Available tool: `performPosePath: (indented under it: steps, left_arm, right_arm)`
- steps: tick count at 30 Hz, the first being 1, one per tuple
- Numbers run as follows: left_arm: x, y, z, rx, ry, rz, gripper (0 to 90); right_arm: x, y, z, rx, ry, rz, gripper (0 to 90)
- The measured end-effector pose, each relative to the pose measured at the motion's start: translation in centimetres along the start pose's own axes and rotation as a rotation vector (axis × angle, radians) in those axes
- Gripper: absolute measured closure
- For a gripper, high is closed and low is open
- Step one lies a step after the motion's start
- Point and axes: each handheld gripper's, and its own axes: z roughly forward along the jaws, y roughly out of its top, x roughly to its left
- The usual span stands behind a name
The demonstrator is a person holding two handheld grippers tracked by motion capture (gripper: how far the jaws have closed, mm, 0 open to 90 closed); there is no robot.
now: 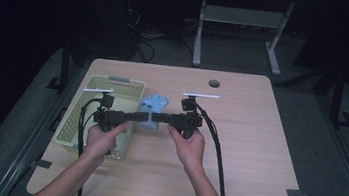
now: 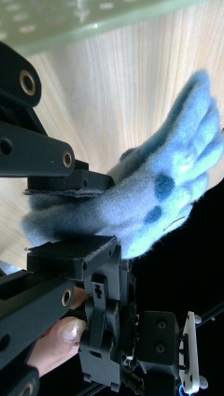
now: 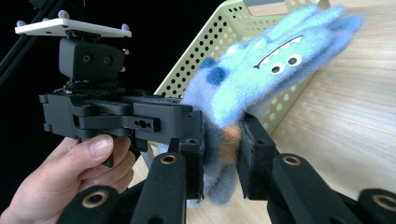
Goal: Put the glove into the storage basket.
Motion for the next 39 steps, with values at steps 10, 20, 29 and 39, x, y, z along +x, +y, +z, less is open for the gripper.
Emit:
performPosePath:
  steps: [10,20,29,39]
  left_arm:
    - [0.8,0.4,-1.7,-0.009,0.024,0.003,68.7]
    - [2.0,0.2,-4.1,-0.030,0.051,-0.014,68.7]
    - [2.9,0.3,-6.1,-0.049,0.072,-0.018,68.6]
    - [4.0,0.3,-7.8,-0.064,0.095,-0.029,68.6]
  right_arm:
    - [0.7,0.4,1.8,0.013,0.019,0.000,73.8]
    - [1.8,0.9,4.5,0.040,0.036,-0.016,73.8]
    - [2.5,1.1,6.5,0.051,0.064,-0.010,73.7]
    - [3.0,1.3,8.8,0.069,0.091,0.004,73.7]
